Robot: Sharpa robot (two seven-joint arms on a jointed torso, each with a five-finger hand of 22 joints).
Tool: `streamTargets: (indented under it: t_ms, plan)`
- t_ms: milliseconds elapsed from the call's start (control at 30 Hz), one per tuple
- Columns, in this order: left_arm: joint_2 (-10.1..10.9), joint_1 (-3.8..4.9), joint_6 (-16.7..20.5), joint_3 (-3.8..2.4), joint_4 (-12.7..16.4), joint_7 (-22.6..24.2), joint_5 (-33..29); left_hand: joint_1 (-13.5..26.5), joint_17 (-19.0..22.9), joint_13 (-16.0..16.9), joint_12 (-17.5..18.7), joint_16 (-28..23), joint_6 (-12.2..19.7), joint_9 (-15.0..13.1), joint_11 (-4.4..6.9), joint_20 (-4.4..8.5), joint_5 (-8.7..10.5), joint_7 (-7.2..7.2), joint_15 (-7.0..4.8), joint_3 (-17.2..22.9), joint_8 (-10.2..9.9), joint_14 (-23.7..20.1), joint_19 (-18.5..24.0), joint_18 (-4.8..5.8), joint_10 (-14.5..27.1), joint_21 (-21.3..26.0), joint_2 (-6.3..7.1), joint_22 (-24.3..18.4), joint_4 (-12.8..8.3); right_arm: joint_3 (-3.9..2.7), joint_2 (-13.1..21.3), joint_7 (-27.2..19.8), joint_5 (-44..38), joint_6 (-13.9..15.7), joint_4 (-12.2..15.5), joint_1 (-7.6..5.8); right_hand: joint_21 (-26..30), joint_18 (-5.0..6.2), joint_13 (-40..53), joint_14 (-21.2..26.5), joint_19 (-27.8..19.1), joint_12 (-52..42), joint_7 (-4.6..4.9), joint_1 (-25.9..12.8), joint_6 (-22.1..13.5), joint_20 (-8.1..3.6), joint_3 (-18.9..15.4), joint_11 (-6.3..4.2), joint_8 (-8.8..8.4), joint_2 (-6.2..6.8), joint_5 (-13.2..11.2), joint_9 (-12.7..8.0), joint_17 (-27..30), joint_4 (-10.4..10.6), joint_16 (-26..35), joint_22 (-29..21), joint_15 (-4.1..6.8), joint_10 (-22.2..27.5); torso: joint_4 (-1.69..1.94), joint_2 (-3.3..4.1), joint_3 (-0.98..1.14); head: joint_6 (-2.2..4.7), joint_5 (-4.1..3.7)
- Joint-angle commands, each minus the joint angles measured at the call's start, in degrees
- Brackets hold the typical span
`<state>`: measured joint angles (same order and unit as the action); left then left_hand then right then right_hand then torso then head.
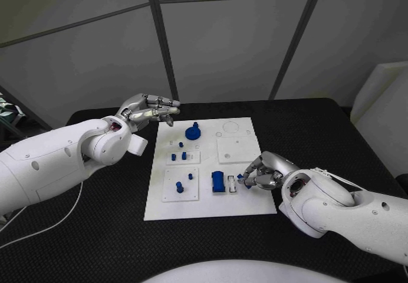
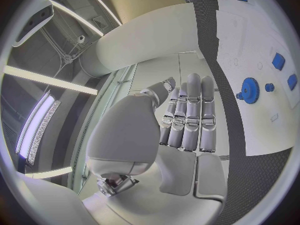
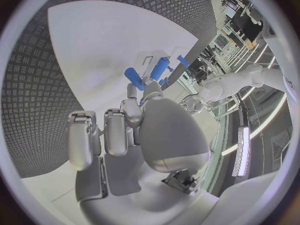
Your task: Assemble the parts on the task board
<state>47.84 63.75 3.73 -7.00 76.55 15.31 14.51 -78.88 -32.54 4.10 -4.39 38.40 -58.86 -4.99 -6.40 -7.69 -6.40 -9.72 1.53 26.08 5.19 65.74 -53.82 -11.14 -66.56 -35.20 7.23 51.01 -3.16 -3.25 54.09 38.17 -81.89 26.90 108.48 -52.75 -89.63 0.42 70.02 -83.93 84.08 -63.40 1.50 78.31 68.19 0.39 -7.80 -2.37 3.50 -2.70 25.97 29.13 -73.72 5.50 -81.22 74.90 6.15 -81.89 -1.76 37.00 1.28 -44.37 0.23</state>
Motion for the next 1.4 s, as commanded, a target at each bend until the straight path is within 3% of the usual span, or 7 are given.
streamTargets:
  t_ms: [33, 400, 1100, 1267, 1400]
  plan:
    - [0.03, 0.08, -0.51, -0.04, 0.19, 0.06, -0.27, 0.34, 0.08, 0.08, 0.08, -0.17, 0.30, -0.06, -0.08, -0.30, 0.16, -0.24, 0.47, -0.26, -0.26, 0.11, -0.15, 0.71, 0.29, 0.38, -0.30, -0.06, -0.02, -0.02, -0.71, -1.14, 3.53, 1.65, -0.35, -0.09, -0.37, -0.42, 0.11, -2.96, 5.92, -0.17, -0.13, -0.73, 0.57, -0.31, -0.33, -0.42, 0.20, -0.19, 0.25, -0.17, 0.01, 0.43, -0.23, 15.10, 0.22, -0.54, -0.11, 0.00, -0.06, -0.04, -0.01]
    - [0.10, 0.08, -0.66, -0.04, 0.35, -0.04, -0.27, 0.30, 0.10, 0.08, 0.07, -0.22, 0.29, -0.08, -0.06, -0.30, 0.14, -0.21, 0.47, -0.27, -0.28, 0.11, -0.18, 0.71, 0.31, 0.46, -0.30, -0.11, -0.06, -0.02, -3.11, 0.57, 5.01, -3.00, -2.48, -0.09, -0.37, -0.42, 0.20, -2.99, 5.92, -0.20, -0.27, -2.95, 1.44, -0.28, -1.22, -0.48, 0.44, -0.13, -0.56, -0.44, -0.13, 2.16, -0.28, 15.10, 0.22, -0.68, -0.09, -0.02, -0.02, -0.26, 0.19]
    - [0.11, 0.08, -0.85, -0.04, 0.35, -0.14, -0.27, 0.33, 0.11, 0.08, 0.07, -0.24, 0.30, -0.08, -0.07, -0.31, 0.16, -0.21, 0.47, -0.31, -0.28, 0.11, -0.19, 0.71, 0.32, 0.49, -0.29, -0.12, -0.05, -0.05, -7.08, 3.18, 3.72, -3.65, -5.97, -0.09, -0.37, -0.42, -0.01, -2.89, 5.92, 0.26, -0.85, -5.03, 3.44, -0.57, -2.52, -0.92, 1.15, 0.30, -1.60, 0.71, 0.24, 4.62, -0.01, 15.10, 0.56, -0.69, -0.15, -0.03, 0.04, -0.36, 0.40]
    - [0.12, 0.08, -0.92, -0.04, 0.33, -0.21, -0.27, 0.36, 0.12, 0.08, 0.07, -0.26, 0.30, -0.08, -0.08, -0.31, 0.16, -0.21, 0.48, -0.32, -0.29, 0.10, -0.19, 0.71, 0.34, 0.52, -0.30, -0.14, -0.03, -0.05, -7.32, 3.06, 3.51, -3.64, -5.98, -0.09, -0.37, -0.42, 0.03, -2.90, 5.92, 0.28, -0.95, -7.09, 4.17, -0.62, -3.91, -0.98, 1.44, 1.02, -3.00, 1.52, 0.21, 6.95, 0.02, 15.10, 0.61, -0.78, -0.14, -0.04, 0.03, -0.35, 0.40]
    - [0.12, 0.08, -0.98, -0.04, 0.31, -0.26, -0.27, 0.36, 0.12, 0.08, 0.07, -0.26, 0.30, -0.08, -0.08, -0.31, 0.16, -0.21, 0.48, -0.32, -0.29, 0.10, -0.19, 0.71, 0.34, 0.52, -0.30, -0.14, -0.03, -0.05, -7.26, 2.93, 3.33, -3.53, -5.88, -0.09, -0.37, -0.42, 0.12, -2.92, 5.92, 0.24, -1.00, -8.71, 4.65, -0.68, -5.10, -1.03, 1.70, 1.52, -8.00, 2.55, 0.19, 9.57, 0.04, 15.10, 0.65, -0.89, -0.14, -0.06, 0.02, -0.35, 0.38]
